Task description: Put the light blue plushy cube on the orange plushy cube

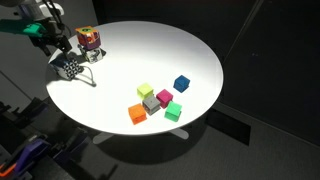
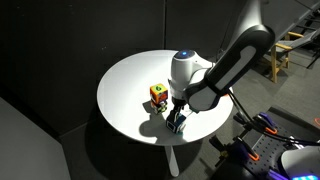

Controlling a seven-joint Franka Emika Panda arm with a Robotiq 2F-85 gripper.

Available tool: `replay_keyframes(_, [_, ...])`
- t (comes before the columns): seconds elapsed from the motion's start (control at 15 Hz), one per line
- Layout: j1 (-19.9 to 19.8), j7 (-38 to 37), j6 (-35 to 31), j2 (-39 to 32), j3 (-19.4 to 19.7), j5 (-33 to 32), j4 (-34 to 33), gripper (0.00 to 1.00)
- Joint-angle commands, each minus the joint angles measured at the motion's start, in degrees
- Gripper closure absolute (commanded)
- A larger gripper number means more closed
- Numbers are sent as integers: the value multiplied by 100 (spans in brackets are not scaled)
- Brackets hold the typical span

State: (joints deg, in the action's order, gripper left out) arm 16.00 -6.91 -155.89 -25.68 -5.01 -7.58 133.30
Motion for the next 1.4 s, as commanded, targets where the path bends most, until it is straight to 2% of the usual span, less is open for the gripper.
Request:
replay_keyframes(0.0, [154,-325,-224,-122,149,-90,-76,0])
replay_keyframes(0.67, [532,-688,-470,-380,451,-107,-133,0])
replay_keyframes(1.33, [572,-677,-384,-694,544,-71,-320,0])
